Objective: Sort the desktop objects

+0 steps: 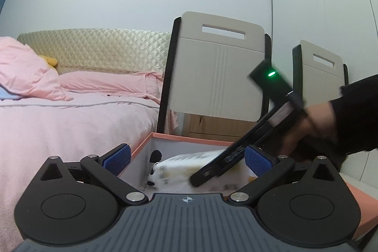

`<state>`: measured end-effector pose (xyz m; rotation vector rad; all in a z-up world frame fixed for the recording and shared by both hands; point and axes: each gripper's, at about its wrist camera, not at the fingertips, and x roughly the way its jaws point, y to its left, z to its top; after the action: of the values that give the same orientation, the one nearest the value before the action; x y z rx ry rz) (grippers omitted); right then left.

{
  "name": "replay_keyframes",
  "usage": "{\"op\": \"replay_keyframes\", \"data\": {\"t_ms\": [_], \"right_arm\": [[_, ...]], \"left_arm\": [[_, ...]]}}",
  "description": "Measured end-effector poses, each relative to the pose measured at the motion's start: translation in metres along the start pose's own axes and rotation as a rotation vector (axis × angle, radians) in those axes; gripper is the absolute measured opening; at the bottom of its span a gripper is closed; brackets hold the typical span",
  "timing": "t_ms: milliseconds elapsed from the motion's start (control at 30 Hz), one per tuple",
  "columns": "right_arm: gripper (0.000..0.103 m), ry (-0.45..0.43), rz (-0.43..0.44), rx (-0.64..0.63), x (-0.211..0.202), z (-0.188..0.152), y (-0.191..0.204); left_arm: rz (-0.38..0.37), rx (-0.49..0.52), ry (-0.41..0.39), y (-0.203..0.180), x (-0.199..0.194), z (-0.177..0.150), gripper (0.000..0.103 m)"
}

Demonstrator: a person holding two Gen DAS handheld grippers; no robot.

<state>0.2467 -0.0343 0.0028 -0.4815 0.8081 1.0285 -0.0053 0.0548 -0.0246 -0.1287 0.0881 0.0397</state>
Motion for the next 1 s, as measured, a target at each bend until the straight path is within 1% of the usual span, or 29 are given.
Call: {"op": "replay_keyframes", "data": {"t_ms": [133, 267, 433, 500, 667, 800, 933, 1000], "right_arm": [[0.087, 0.043, 0.043, -0.038, 0.039, 0.01, 0.006], [0.087, 0.078, 0.065, -0.057, 0.067, 0.006, 0.01], [0.088, 0.077, 0.089, -0.045, 0.078, 0.003, 0.01], [0.089, 0.088, 0.094, -0.043, 0.083, 0.0, 0.011], [0.103, 0.06, 0.054, -0.052, 0.074, -0.005, 0.014], [0.103, 0.021, 0.006, -0.04, 0.059, -0.008, 0.014], [0.103, -0.042, -0.044, 0.063, 0.025, -0.01, 0.005], [0.103, -0.088, -0.087, 0.096, 0.003, -0.015, 0.002]], "left_arm": [[-0.001, -0.02, 0.007, 0.005, 0.001, 0.0, 0.103], [-0.005, -0.036, 0.019, 0.009, 0.004, -0.002, 0.103], [-0.011, -0.029, 0.039, 0.008, 0.008, -0.006, 0.103], [-0.014, -0.026, 0.041, 0.007, 0.008, -0.006, 0.103], [-0.034, -0.033, 0.043, 0.007, 0.01, -0.007, 0.103], [-0.048, -0.024, 0.042, 0.006, 0.011, -0.008, 0.103], [-0.059, -0.004, 0.035, 0.002, 0.009, -0.008, 0.103], [-0.045, 0.014, 0.035, -0.001, 0.009, -0.007, 0.103]]}}
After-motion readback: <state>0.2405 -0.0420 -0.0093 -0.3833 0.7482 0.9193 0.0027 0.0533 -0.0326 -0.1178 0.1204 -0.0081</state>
